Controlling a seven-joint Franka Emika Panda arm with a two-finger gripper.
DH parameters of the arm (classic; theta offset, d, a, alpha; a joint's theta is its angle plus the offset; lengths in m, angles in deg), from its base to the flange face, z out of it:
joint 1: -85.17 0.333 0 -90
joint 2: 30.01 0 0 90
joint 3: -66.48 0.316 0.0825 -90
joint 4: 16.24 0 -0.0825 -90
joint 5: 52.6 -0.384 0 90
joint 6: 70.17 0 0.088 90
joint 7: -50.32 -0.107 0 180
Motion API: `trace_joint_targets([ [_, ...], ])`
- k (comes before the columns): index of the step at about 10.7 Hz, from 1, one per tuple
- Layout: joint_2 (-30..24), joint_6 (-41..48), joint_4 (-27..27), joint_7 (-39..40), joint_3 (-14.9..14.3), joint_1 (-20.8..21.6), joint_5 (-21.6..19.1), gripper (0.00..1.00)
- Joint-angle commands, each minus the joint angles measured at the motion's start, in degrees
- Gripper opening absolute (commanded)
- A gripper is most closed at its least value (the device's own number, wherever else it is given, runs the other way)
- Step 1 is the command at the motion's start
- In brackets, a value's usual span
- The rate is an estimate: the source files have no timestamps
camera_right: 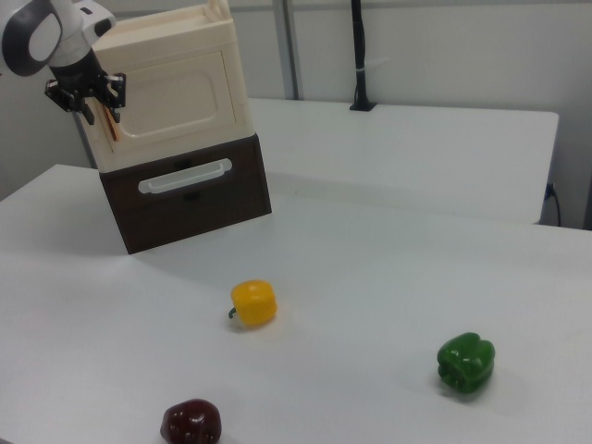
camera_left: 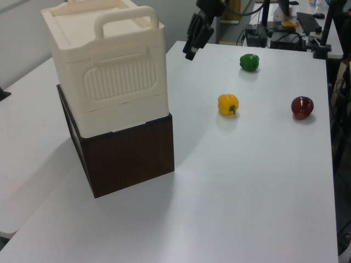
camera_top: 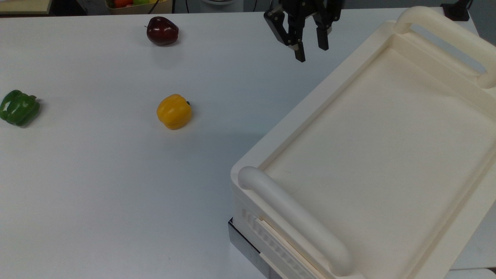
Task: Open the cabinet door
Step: 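Raise the gripper up to the cream cabinet's door edge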
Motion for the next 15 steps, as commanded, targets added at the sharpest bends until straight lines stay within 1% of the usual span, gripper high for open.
trace_joint_targets([
  [1, 2.13, -1.99, -2.67, 0.25, -0.77, 3.09, 2.07, 0.5],
  [3, 2.66, -3.74, -3.03, 0.25, -0.86, 3.7, 2.86, 0.46],
  [5, 3.45, -5.58, -3.03, 0.25, -0.77, 4.23, 4.09, 0.46],
  [7, 5.29, -7.69, -3.12, 0.16, -0.94, 4.15, 4.44, 0.46],
  [8, 6.25, -9.62, -3.12, -0.45, -1.03, 4.15, 5.14, 0.46],
  [9, 7.48, -10.59, -4.69, -1.94, -1.03, 4.06, 6.71, 0.46],
  [10, 8.97, -10.69, -6.44, -3.34, -1.03, 3.97, 8.12, 0.38],
  [11, 10.12, -10.87, -7.15, -3.62, -1.12, 3.88, 8.83, 0.36],
  [13, 10.48, -11.04, -7.69, -3.62, -1.21, 3.88, 8.84, 0.24],
  [15, 10.39, -10.96, -7.69, -3.97, -1.21, 4.23, 8.84, 0.22],
])
